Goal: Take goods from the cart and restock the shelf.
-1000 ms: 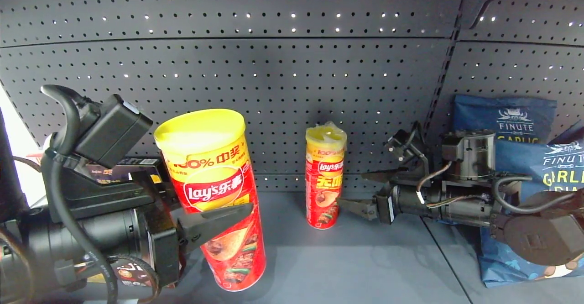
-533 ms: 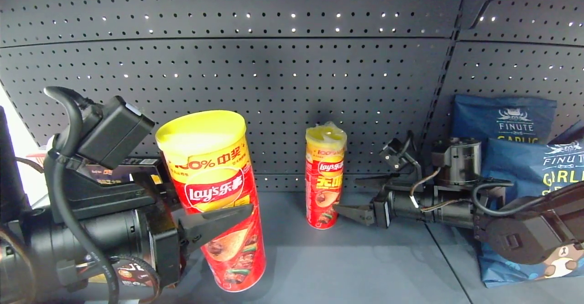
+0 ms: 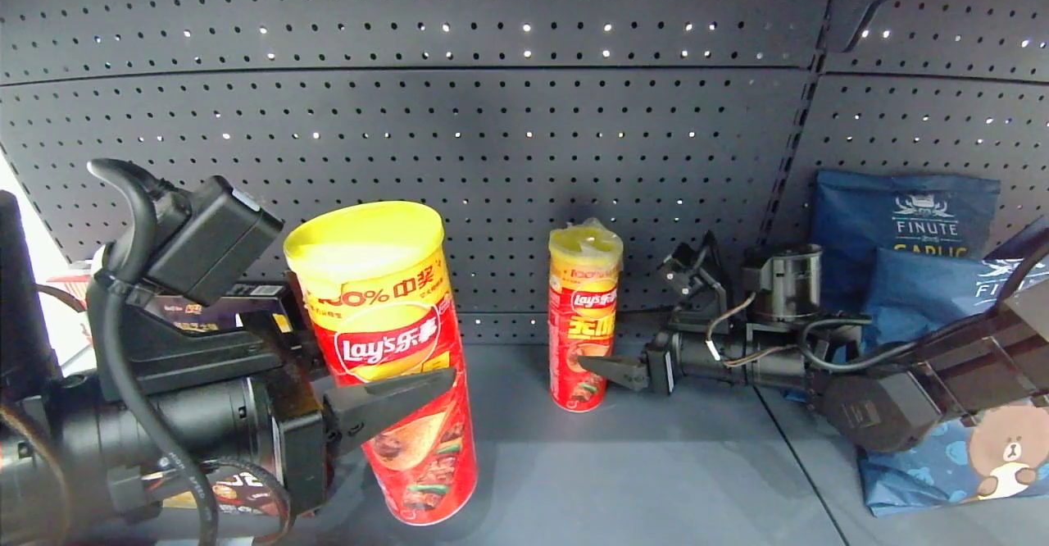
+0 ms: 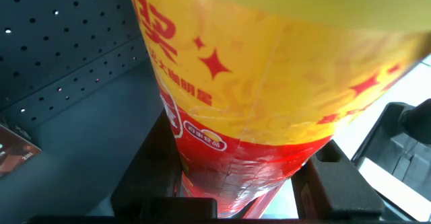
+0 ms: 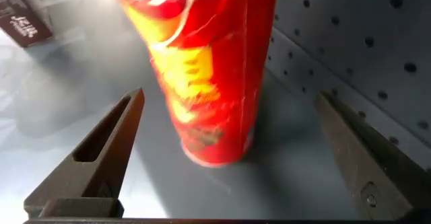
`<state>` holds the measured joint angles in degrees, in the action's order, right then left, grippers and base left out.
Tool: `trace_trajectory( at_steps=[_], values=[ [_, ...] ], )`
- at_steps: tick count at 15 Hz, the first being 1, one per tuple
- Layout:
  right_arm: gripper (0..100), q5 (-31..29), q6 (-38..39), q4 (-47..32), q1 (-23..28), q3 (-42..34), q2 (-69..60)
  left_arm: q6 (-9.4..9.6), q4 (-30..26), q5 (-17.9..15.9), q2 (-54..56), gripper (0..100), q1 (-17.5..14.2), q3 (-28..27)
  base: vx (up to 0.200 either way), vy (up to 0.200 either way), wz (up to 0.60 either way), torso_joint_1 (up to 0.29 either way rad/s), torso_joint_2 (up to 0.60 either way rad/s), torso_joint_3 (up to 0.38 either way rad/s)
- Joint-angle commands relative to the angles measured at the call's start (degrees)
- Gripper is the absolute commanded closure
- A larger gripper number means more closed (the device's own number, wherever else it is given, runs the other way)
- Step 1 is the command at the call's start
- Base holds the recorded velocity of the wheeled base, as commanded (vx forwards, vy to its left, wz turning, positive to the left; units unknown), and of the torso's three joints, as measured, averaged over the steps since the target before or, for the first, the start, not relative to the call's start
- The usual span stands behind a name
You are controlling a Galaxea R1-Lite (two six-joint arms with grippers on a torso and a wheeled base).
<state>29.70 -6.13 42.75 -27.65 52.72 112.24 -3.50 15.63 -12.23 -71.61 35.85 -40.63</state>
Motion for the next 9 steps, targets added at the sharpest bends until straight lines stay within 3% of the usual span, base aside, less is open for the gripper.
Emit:
trace_trajectory(
  at_steps=[1, 9],
  values=[
    [0, 0.0, 0.0, 0.1, -0.6, 1.7, 2.3, -0.02, 0.0, 0.0, -0.4, 100, 0.1, 0.1, 0.000, 0.000, 0.00, 0.000, 0.00, 0.000],
    [0, 0.5, 0.1, 1.4, -1.1, 4.4, 6.6, -0.02, 0.0, 0.0, -0.4, 100, 0.1, 0.1, 0.000, 0.000, 0.00, 0.000, 0.00, 0.000]
  ],
)
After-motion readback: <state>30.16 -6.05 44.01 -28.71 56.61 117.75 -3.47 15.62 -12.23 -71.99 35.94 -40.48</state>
